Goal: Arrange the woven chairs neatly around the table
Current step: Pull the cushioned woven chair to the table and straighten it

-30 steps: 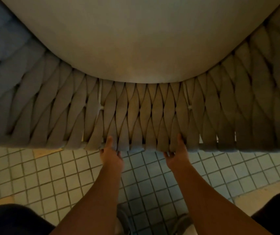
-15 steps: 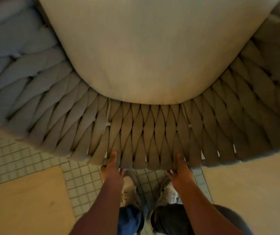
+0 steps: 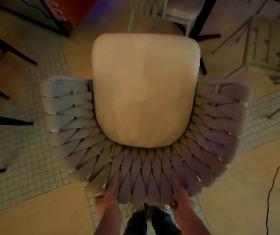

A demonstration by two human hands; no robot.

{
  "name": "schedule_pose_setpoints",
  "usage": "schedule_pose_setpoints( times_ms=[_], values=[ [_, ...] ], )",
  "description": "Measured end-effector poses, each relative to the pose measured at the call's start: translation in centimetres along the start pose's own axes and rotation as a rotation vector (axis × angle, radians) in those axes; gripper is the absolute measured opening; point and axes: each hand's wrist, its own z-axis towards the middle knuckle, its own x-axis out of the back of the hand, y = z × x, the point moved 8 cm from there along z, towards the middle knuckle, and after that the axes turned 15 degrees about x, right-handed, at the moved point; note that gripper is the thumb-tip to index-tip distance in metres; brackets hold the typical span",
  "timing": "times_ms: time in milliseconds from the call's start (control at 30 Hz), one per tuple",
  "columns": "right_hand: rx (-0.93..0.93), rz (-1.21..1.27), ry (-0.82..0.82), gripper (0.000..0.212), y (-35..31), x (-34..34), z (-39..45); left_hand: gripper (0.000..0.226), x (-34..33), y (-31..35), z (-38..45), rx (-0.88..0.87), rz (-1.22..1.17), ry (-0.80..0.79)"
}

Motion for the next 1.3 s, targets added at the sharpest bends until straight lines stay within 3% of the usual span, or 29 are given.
schedule_pose_setpoints(
  times_ms=[100, 167, 267, 367, 467, 533, 667, 733, 800, 833, 900, 967, 1167, 1300],
  values=[
    [0.096, 0.029, -0.026, 0.038, -2.3, -1.9, -0.3, 0.068, -1.1, 2.8, -1.1, -0.124, 0.158, -0.115],
    [0.184, 0.05, -0.026, 0.041, -4.5, -3.5, -0.3, 0.07, -2.1, 4.8, -2.2, -0.172, 0.139, -0.124],
    [0.329, 0.065, -0.003, 0.058, -7.9, -5.9, -0.4, 0.07, -3.7, 9.5, -5.1, -0.373, 0.066, -0.007],
    [0.566, -0.047, 0.029, 0.087, -12.3, -8.0, -1.5, 0.081, -5.5, 13.3, -8.2, -0.544, 0.201, 0.078],
    [0.876, -0.344, 0.056, 0.102, -16.5, -9.5, -2.9, 0.097, -6.4, 16.2, -12.2, -0.92, 0.451, 0.268],
    [1.082, -0.539, 0.076, 0.105, -18.7, -10.6, -3.9, 0.091, -7.5, 17.4, -15.0, -1.239, 0.589, 0.352],
    [1.341, -0.884, 0.019, 0.097, -20.9, -13.2, -5.3, 0.059, -9.6, 17.5, -17.5, -1.668, 0.855, 0.319],
    [1.572, -1.069, -0.085, 0.074, -21.3, -14.9, -6.3, 0.046, -10.9, 16.6, -18.3, -1.924, 1.014, 0.199],
    [1.826, -1.302, -0.294, 0.043, -20.6, -17.0, -7.6, 0.052, -12.1, 16.3, -18.4, -2.077, 1.258, 0.054],
    [1.886, -1.434, -0.442, 0.046, -20.0, -17.9, -7.8, 0.06, -12.7, 16.2, -18.3, -2.092, 1.405, -0.008],
    [1.836, -1.659, -0.716, 0.066, -19.6, -19.4, -7.5, 0.073, -14.2, 16.8, -17.9, -2.03, 1.646, -0.06],
    [1.733, -1.87, -0.841, 0.074, -20.3, -21.2, -6.8, 0.067, -16.1, 17.7, -18.4, -1.975, 1.743, -0.031],
    [1.846, -1.913, -0.861, 0.063, -23.7, -25.9, -6.3, 0.04, -20.5, 21.3, -20.4, -1.967, 1.731, -0.061],
    [1.757, -1.946, -0.878, 0.069, -26.0, -28.4, -5.8, 0.034, -22.6, 23.7, -21.7, -1.895, 1.735, -0.101]
  ],
)
